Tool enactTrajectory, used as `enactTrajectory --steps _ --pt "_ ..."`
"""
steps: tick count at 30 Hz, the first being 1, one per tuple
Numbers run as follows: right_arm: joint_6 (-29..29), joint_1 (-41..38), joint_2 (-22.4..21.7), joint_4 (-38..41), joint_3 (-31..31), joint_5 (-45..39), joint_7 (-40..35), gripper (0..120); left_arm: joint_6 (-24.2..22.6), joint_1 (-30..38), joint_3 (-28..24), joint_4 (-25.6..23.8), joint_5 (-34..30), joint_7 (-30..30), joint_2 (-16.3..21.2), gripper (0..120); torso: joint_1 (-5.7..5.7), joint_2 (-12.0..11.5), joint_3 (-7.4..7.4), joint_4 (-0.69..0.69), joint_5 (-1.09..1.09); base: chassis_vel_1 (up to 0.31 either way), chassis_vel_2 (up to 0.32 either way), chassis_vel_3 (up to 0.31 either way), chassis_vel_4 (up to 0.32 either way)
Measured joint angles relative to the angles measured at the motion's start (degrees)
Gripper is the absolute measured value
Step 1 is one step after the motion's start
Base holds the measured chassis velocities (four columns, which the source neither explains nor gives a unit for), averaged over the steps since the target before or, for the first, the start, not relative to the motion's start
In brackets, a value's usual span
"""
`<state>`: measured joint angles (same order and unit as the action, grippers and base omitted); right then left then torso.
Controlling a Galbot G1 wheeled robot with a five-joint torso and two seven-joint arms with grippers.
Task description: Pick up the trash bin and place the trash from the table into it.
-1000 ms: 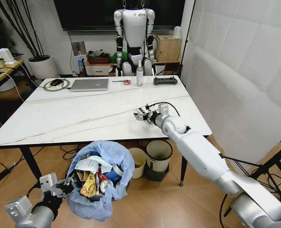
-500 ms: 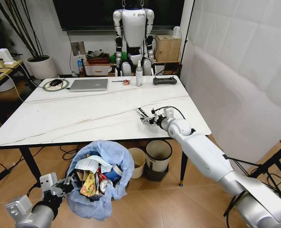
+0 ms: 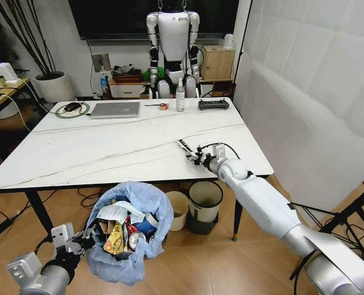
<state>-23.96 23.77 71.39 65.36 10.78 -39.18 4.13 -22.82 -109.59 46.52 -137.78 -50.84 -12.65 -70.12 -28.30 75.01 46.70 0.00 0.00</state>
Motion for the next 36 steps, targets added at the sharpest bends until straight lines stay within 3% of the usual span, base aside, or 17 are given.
enactTrajectory --steps 9,14,18,25,29,31,32,36 --pt "0.07 0.66 -0.83 1.31 0.02 0.0 -0.04 0 0.0 0.17 -0.07 0.25 -0.05 -0.02 0.14 0 0.0 0.0 0.0 0.0 0.0 0.0 0.0 0.0 0.0" --pt "-0.02 1.66 -1.8 3.5 -0.39 -0.74 -0.08 0 0.0 0.16 -0.25 0.39 -0.06 -0.09 0.1 0 0.0 0.0 0.0 0.0 0.01 0.0 0.0 0.0 0.0" --pt "0.17 3.74 -5.0 9.04 -2.29 -2.64 -0.25 0 0.0 -0.03 -0.49 0.5 -0.05 -0.5 0.31 0 0.0 0.0 0.01 0.0 0.02 0.0 0.0 0.0 0.0" --pt "-0.74 4.39 -16.34 26.31 -4.84 -10.58 -1.4 0 -0.26 -0.11 -0.37 0.55 -1.52 -2.47 2.22 0 0.0 0.01 0.0 -0.03 0.01 0.0 0.0 0.0 0.0" --pt "-1.41 4.65 -18.49 32.07 -4.84 -13.48 -2.2 0 -0.45 0.1 -0.36 0.56 -1.92 -2.97 2.4 0 0.0 0.01 0.0 -0.03 0.0 0.0 0.0 0.0 0.0" --pt "-2.67 5.47 -22.02 42.96 -4.33 -17.65 -3.17 0 -0.62 0.22 -0.34 0.56 -2.22 -3.5 2.62 0 0.0 0.01 0.0 0.0 0.01 0.0 0.0 0.0 0.0" --pt "-2.67 5.47 -22.02 42.96 -4.33 -17.65 -3.17 0 -0.62 0.22 -0.34 0.56 -2.22 -3.5 2.62 0 0.0 0.01 0.0 0.0 0.01 0.0 0.0 0.0 0.0" --pt "-5.28 5.71 -26.45 57.48 -1.94 -22.76 -6.58 0 -0.91 0.51 -0.11 0.26 -2.77 -3.84 2.84 0 0.01 0.02 -0.01 0.0 0.0 0.0 0.0 0.0 0.0"
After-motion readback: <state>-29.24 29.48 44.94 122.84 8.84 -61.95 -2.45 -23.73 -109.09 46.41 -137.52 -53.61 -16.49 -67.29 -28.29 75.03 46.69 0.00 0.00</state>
